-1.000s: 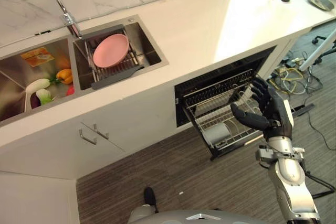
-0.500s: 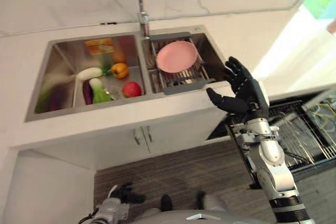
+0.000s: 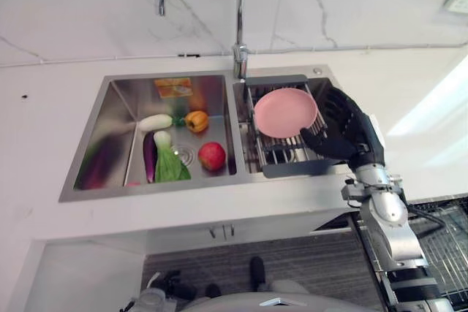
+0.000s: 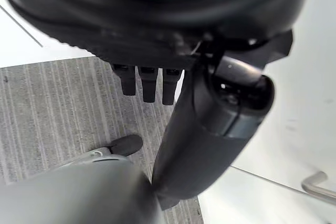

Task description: Place the dishes in the dishwasher.

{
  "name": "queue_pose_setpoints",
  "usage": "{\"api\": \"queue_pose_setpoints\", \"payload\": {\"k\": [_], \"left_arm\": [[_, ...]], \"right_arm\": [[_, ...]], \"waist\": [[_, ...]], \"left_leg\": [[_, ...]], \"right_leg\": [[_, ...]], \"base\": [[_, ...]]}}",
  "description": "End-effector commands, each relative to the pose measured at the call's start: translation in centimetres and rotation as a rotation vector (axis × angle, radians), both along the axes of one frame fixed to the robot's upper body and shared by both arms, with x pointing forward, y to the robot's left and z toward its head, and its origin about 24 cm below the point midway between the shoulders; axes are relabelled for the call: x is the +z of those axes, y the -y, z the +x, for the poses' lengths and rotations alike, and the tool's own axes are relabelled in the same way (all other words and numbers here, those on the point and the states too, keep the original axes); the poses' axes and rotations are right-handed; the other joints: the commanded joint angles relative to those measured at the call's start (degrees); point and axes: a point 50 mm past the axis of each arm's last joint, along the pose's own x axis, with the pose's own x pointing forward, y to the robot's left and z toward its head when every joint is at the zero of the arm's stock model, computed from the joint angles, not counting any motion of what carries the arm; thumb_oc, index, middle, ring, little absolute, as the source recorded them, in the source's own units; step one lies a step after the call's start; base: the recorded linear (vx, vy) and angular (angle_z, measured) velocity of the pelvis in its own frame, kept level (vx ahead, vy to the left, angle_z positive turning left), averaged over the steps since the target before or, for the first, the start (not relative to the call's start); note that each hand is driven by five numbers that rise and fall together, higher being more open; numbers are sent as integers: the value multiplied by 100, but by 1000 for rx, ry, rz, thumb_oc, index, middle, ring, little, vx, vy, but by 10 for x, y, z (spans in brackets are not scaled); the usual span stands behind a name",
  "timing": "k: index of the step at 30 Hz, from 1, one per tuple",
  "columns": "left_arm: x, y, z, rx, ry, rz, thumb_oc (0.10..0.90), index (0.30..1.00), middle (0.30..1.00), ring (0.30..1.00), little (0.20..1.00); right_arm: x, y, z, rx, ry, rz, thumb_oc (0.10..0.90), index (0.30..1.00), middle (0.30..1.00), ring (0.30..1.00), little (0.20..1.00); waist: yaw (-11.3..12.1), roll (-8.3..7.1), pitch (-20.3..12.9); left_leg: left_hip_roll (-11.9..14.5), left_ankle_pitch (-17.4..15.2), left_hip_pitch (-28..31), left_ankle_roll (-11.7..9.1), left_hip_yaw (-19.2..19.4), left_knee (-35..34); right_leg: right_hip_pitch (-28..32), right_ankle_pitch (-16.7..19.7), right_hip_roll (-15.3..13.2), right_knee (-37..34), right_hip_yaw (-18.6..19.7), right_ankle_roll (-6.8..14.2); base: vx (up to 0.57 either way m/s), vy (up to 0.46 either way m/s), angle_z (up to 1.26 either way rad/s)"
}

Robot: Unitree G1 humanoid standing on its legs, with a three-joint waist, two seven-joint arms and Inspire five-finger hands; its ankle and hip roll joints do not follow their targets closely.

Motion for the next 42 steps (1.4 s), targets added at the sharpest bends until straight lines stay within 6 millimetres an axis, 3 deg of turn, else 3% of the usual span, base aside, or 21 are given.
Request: {"api": "queue_pose_setpoints", "payload": {"k": [1,9,15,23,34,42], "left_arm": [[-4,6,-11,-61,-52,-7,800,900,900,900,900],[-2,14,4,-113,1,-26,800,900,900,900,900],[-2,17,2,-157,-10,-35,800,900,900,900,900],[-2,21,6,-210,-7,-40,800,900,900,900,900],[-2,12,-1,-223,-31,0,800,900,900,900,900],[-3,7,-7,-233,-52,17,800,900,900,900,900]], "right_arm": [[71,9,-2,-37,335,-186,800,900,900,900,900],[81,13,-1,-16,327,-402,800,900,900,900,900],[85,18,4,2,307,-512,800,900,900,900,900],[84,4,20,93,282,-605,800,900,900,900,900],[79,-7,38,126,263,-731,800,900,900,900,900],[77,-9,50,180,232,-1020,800,900,900,900,900]], "waist": [[63,-146,-219],[89,-131,-261],[122,-90,-291],[221,-83,-296],[367,-121,-289],[437,-115,-258]], "left_leg": [[-80,-446,203,-138,-74,30],[71,-445,256,-248,72,26],[106,-437,266,-280,103,26],[129,-425,269,-309,-28,26],[126,-413,193,-326,-225,26],[104,-394,131,-339,-374,26]], "right_leg": [[444,-598,-785,247,154,774],[543,-642,-661,77,60,710],[576,-679,-620,49,58,677],[661,-770,-586,49,-23,606],[691,-820,-584,49,-119,566],[705,-846,-605,49,-202,560]], "base": [[38,-91,-32],[31,-85,-30],[14,-26,-3],[12,-21,4],[13,-12,8],[26,-10,13]]}}
